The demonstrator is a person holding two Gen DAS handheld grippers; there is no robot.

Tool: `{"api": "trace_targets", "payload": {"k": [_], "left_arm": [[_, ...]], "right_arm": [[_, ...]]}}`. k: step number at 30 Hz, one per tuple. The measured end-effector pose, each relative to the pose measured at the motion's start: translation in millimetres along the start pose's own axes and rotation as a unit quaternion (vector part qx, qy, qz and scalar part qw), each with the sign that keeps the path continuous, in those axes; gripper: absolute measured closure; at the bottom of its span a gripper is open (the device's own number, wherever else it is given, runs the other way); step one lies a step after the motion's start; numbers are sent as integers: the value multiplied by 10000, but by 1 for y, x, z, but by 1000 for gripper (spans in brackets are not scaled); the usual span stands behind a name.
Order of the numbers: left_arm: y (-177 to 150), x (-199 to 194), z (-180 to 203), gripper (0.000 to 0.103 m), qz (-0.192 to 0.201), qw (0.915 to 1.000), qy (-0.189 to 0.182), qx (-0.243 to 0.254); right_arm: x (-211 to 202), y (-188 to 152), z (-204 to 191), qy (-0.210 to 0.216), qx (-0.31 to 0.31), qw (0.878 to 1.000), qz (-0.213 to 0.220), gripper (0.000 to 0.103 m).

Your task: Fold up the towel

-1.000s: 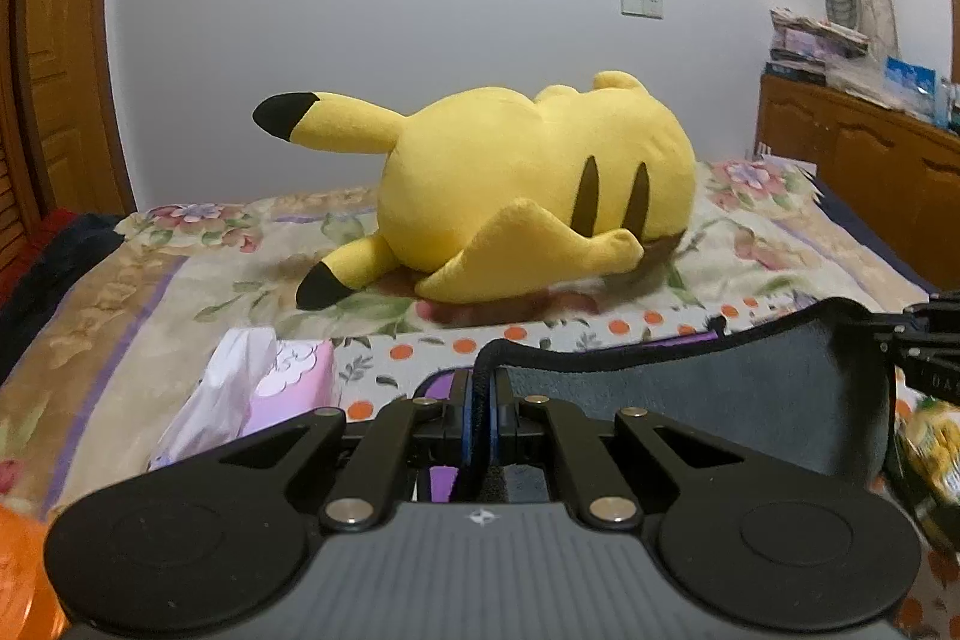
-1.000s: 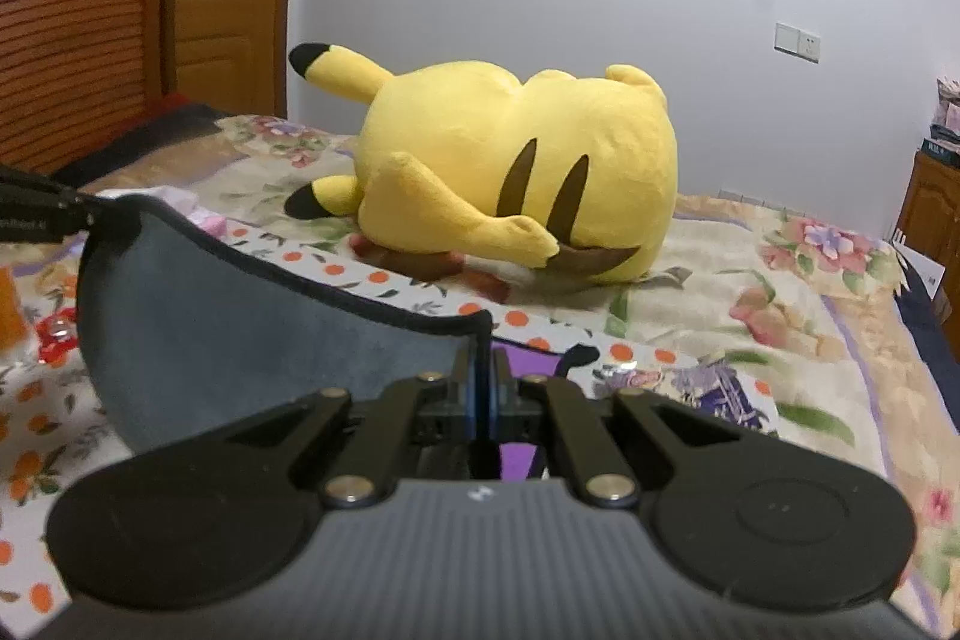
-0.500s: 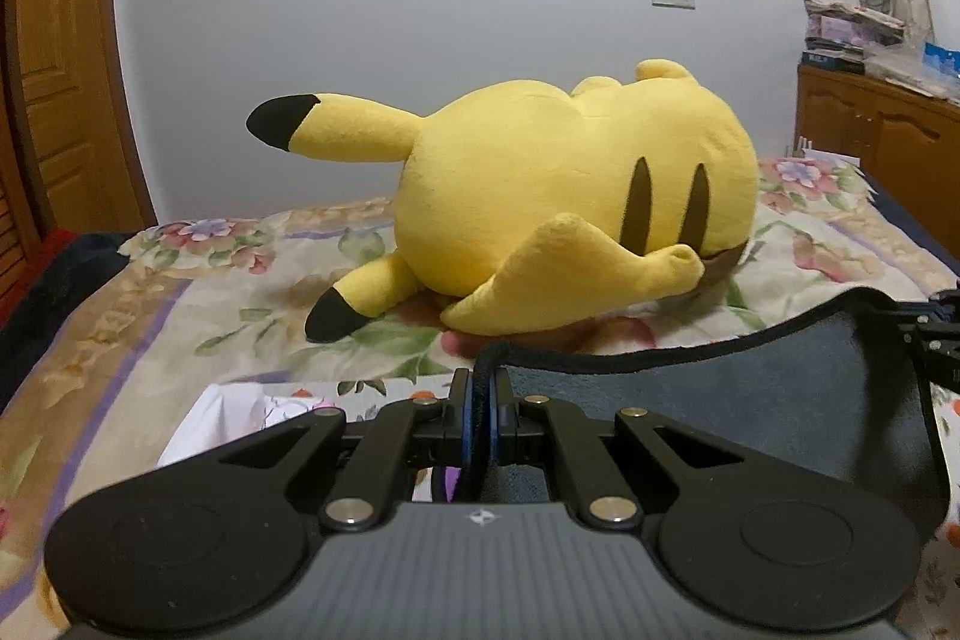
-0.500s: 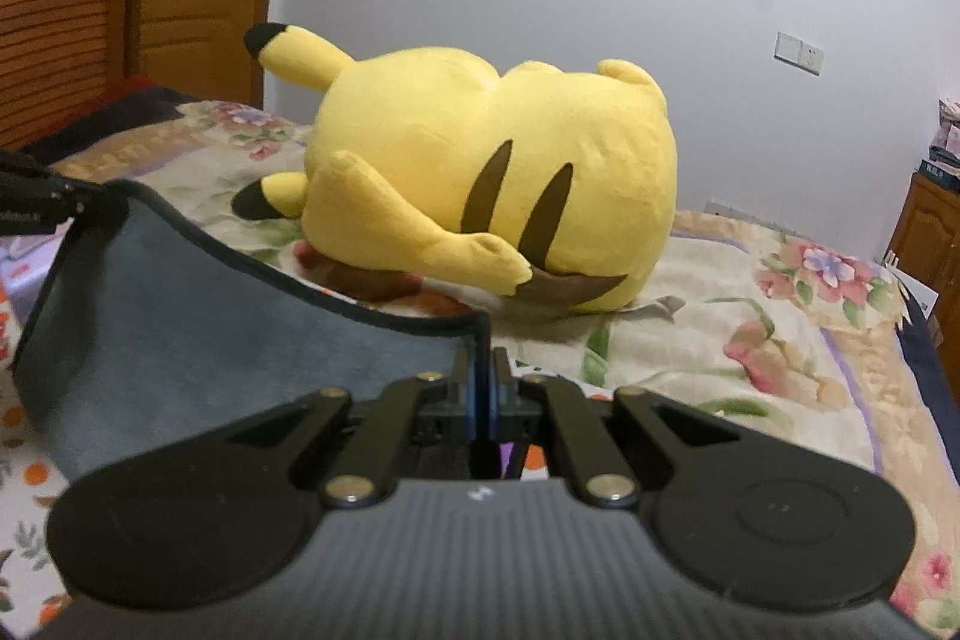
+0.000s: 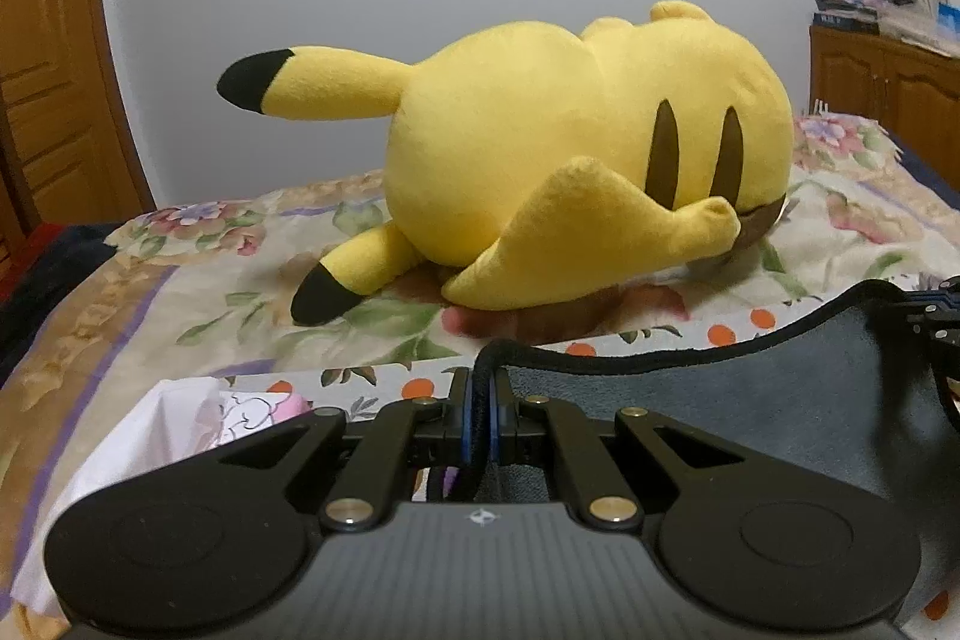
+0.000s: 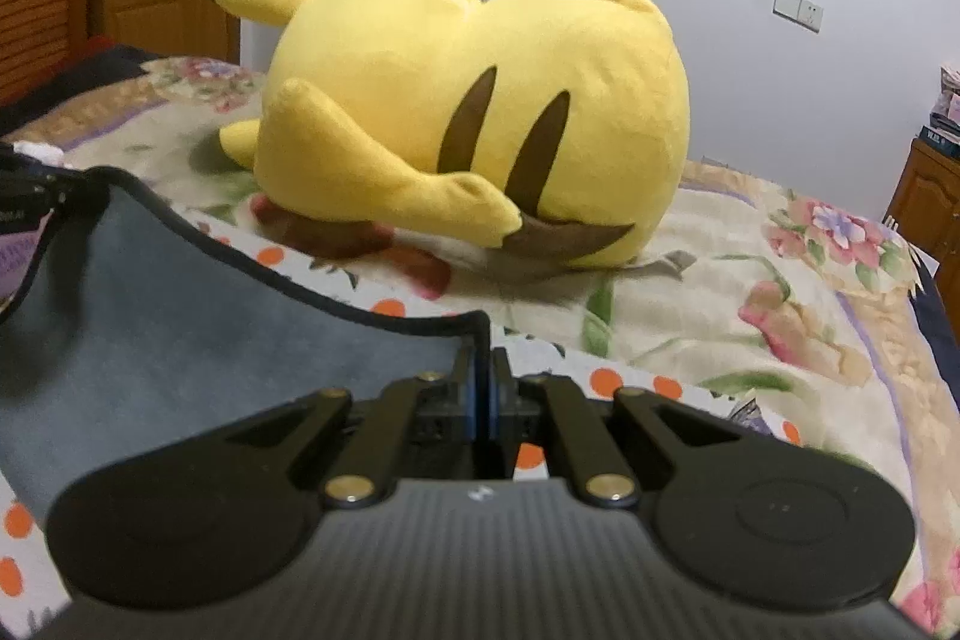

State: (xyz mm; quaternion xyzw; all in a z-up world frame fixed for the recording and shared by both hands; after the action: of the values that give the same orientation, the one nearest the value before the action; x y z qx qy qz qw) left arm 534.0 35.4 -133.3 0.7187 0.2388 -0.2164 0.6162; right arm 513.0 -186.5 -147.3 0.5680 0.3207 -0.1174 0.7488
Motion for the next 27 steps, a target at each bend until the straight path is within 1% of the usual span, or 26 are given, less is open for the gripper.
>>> {"api": "trace_targets", "payload": {"k": [5,7,8,10,11,12,13,15,20,25,27], "left_arm": [[-2,7,3,76,-54,10000,-1,20],[-4,7,3,75,-74,10000,-25,-18],[-5,6,3,72,-79,10000,-32,-39],[-8,5,4,63,-85,9999,-31,-52],[-9,4,4,60,-95,9999,-35,-58],[-10,3,5,52,-105,9999,-48,-74],[-12,1,6,45,-112,9999,-74,-103],[-16,-5,8,38,-118,9997,-145,-153],[-21,-25,14,34,-162,9996,-215,-124],[-22,-60,18,24,-101,9995,-259,-126],[-23,-74,19,20,-79,9996,-254,-109]], "right_arm": [[7,-3,-2,1,54,10000,-75,98],[7,-3,0,-43,76,9999,-81,95],[7,-3,0,-46,105,9999,-77,89],[4,-3,3,-69,192,9998,-73,75],[2,-4,3,-83,235,9997,-58,62],[0,-4,4,-83,275,9996,-34,57],[-3,-4,4,-60,310,9995,-3,57],[-9,-5,2,-24,350,9994,7,57],[-35,-6,-7,128,460,9988,86,57],[-71,-7,-14,274,620,9975,189,56],[-87,-8,-16,283,636,9973,239,51]]}}
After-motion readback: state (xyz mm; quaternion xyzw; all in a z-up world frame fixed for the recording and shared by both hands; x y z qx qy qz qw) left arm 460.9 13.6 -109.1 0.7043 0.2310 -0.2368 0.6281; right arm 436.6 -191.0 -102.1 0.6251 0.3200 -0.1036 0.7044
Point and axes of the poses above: each gripper's, at about its wrist camera, not at the fingertips, and x roughly the way its jaws point, z to its right, y to its top, the point moved 10 cm from there along x, roughly the way its jaws point, and after that the axes turned 6 degrees about -z, right-handed, at the moved point
